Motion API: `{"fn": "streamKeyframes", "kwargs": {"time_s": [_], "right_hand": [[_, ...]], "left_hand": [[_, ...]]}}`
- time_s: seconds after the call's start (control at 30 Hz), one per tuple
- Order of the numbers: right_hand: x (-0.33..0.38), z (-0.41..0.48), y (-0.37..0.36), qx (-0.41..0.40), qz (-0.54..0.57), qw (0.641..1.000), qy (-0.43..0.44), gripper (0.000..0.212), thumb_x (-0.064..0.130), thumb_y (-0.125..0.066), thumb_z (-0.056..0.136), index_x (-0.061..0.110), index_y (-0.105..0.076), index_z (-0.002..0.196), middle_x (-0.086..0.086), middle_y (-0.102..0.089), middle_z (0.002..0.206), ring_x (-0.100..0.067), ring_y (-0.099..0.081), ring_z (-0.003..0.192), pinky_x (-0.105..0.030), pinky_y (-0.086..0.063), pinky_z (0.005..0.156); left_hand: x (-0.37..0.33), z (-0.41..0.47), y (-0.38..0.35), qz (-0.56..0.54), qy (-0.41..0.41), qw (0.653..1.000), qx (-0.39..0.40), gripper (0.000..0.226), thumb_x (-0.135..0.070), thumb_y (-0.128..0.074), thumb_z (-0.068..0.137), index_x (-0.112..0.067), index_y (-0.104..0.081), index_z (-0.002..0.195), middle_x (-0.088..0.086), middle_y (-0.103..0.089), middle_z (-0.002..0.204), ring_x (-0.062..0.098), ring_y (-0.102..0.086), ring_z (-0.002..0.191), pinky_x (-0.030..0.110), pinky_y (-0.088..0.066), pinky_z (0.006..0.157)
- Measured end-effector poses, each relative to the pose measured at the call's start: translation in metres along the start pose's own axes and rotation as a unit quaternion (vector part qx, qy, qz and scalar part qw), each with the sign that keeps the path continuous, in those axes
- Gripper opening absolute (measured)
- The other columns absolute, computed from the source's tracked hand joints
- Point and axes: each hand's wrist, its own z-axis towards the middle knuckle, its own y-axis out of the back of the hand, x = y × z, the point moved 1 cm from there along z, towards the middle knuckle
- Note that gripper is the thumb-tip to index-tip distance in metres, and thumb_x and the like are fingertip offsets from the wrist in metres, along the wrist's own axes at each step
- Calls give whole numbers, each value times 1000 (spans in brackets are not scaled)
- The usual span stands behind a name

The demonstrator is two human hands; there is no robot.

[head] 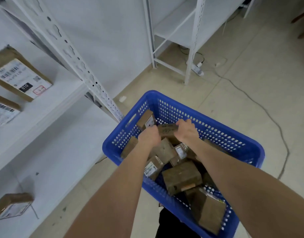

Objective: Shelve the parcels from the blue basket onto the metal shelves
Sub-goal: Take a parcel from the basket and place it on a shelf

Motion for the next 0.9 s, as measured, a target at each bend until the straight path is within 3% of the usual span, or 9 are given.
{"fn": "streamKeyframes", "kwargs": {"time_s": [0.13,0.2,0.27,0.37,0.5,0.6,0.7,0.8,0.9], "right_hand": [[-36,68,-95,90,61,993,-43,47,35,-65,77,21,-54,120,-9,-58,123,-28,-59,104,-44,-53,90],[-48,91,-136,115,80,988,-61,64,43,-69,74,21,-48,130,-9,-56,127,-28,-58,109,-43,-52,92],[-42,90,-147,135,94,983,-86,74,39,-68,81,14,-35,142,-14,-47,137,-32,-53,119,-42,-49,97],[-42,109,-176,140,110,977,-116,71,35,-62,89,9,-27,145,-17,-40,143,-35,-46,127,-44,-44,102],[-43,133,-206,160,141,970,-119,82,45,-66,85,10,-23,146,-16,-44,140,-36,-44,128,-50,-41,105],[-42,136,-210,132,152,973,-114,72,40,-69,80,9,-38,136,-15,-52,130,-33,-50,120,-49,-44,101],[-32,125,-193,131,191,968,-93,54,32,-76,75,9,-56,119,-8,-61,114,-25,-59,103,-36,-51,90],[-10,102,-154,101,172,979,-46,60,34,-76,74,17,-49,125,-7,-56,116,-25,-58,106,-36,-50,88],[17,72,-105,38,143,989,30,64,47,-72,74,20,-43,124,-5,-52,119,-26,-56,108,-42,-50,91]], "left_hand": [[23,43,-53,-17,36,998,55,26,-11,-43,94,-6,-51,119,15,-59,115,30,-59,102,39,-49,75],[35,65,-80,-35,51,995,79,30,-9,-43,94,-6,-48,123,14,-56,120,29,-56,106,36,-47,78],[44,84,-104,-57,63,992,91,32,-7,-43,93,-7,-47,126,13,-54,123,29,-55,108,37,-49,84],[53,108,-129,-70,87,989,101,27,-7,-42,95,-6,-50,121,13,-55,120,28,-56,107,36,-49,84],[66,129,-149,-110,105,982,108,24,-16,-48,96,-8,-56,117,10,-58,117,26,-58,105,34,-49,84],[72,133,-153,-139,124,976,114,29,-26,-51,95,-8,-57,118,10,-61,116,26,-60,101,33,-50,81],[70,122,-138,-189,142,967,98,32,-27,-51,96,-6,-57,119,12,-61,118,26,-60,103,32,-49,82],[62,99,-102,-224,160,959,75,39,-29,-40,101,-1,-52,126,18,-57,126,31,-56,113,34,-46,90],[51,65,-53,-262,196,943,60,54,-42,-34,101,1,-46,131,20,-56,126,33,-58,109,35,-52,72]]}}
